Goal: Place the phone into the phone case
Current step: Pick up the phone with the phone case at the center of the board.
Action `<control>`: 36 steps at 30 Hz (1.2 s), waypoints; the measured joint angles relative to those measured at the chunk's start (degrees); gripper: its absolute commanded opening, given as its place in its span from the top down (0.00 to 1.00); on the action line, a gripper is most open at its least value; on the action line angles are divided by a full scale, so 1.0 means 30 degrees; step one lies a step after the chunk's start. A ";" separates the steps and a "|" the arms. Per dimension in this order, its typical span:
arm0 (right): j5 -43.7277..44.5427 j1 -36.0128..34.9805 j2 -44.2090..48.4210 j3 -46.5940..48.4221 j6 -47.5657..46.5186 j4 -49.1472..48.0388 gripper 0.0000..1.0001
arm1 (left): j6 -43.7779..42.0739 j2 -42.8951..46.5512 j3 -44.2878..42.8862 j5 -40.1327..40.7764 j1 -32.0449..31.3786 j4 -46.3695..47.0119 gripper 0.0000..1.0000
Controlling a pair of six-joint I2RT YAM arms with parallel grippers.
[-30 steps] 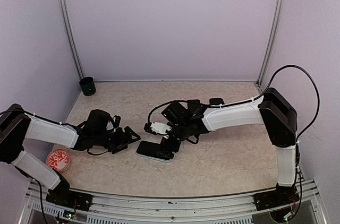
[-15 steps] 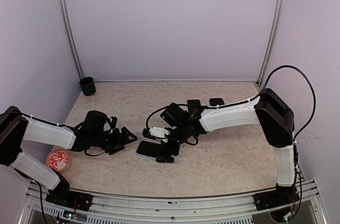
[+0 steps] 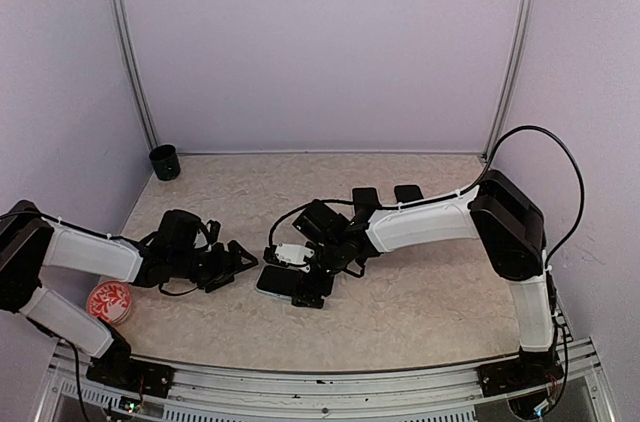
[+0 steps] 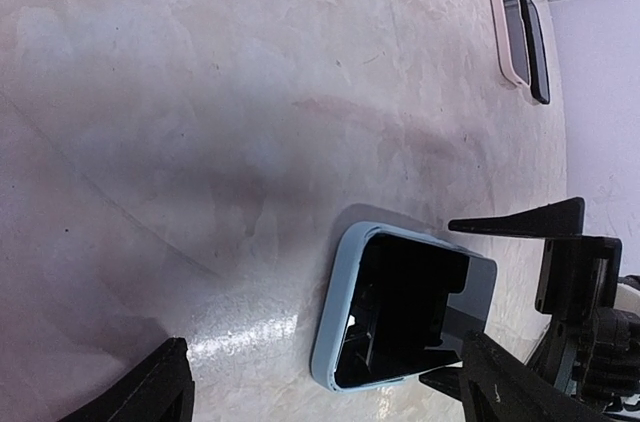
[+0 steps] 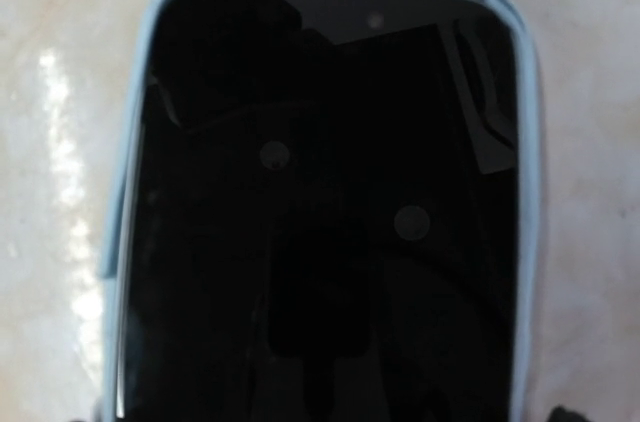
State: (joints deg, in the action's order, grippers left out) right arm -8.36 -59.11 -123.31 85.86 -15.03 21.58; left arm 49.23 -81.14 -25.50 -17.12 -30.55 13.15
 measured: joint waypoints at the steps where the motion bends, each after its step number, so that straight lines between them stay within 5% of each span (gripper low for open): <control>1: 0.0007 -0.0007 -0.0007 0.0007 -0.0007 0.0007 0.10 | 0.0000 0.0000 0.0022 -0.0007 0.0000 0.0044 0.10; 6: -0.0029 -0.0044 -0.0007 0.0029 -0.0109 -0.0029 0.36 | 0.0007 -0.0117 0.0029 -0.0168 0.0000 0.0277 0.06; 21: -0.0153 -0.0044 0.1654 -0.2892 -0.0299 -0.2375 0.39 | 0.0080 -0.1545 0.0058 -0.1690 -0.0138 0.3118 0.01; 36: -0.0437 -0.0044 0.3789 -0.5457 -0.0466 -0.4524 0.39 | 0.1115 -0.3388 0.0233 -0.4058 -0.1974 0.6353 0.15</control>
State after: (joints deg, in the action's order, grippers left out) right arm -9.67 -59.24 -111.94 69.49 -16.43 8.01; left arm 52.58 -91.31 -24.80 -29.30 -36.47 32.21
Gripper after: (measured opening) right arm 0.734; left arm 0.877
